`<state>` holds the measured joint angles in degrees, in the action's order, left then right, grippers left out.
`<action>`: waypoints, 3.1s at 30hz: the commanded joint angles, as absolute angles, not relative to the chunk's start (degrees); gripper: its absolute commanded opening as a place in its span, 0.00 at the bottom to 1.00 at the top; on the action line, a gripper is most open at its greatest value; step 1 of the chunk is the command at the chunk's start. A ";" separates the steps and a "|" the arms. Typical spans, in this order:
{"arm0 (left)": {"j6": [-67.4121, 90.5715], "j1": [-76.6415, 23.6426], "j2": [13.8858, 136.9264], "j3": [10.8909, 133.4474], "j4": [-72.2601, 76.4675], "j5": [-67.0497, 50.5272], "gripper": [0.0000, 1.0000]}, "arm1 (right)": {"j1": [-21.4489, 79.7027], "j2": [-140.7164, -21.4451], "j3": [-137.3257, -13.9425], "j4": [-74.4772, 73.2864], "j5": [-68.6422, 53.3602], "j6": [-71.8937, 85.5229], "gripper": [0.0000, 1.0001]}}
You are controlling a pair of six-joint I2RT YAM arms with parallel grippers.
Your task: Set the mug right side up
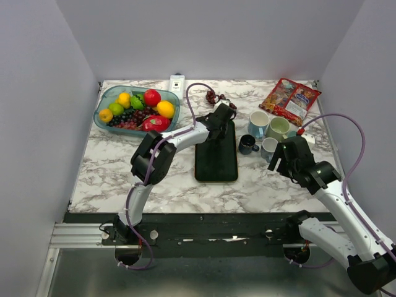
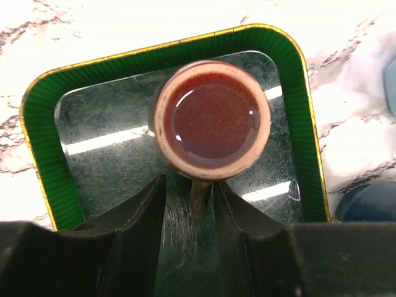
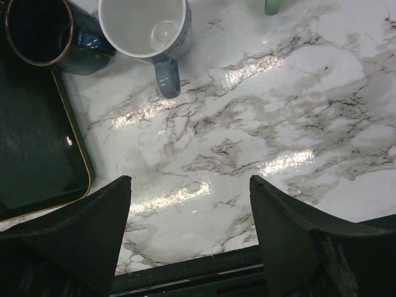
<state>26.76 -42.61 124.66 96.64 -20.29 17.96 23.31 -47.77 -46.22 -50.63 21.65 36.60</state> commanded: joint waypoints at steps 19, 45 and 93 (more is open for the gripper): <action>26.28 -42.45 125.77 98.88 -19.16 17.58 0.17 | 23.64 -48.43 -47.90 -50.01 22.15 36.65 0.83; 39.72 -39.46 90.81 90.17 -8.19 -15.52 0.00 | 23.64 -43.86 -54.92 -31.65 -12.46 30.06 0.83; 72.68 -41.48 79.45 74.36 34.72 -27.33 0.00 | 23.64 -53.79 -61.61 18.72 -28.04 53.08 0.43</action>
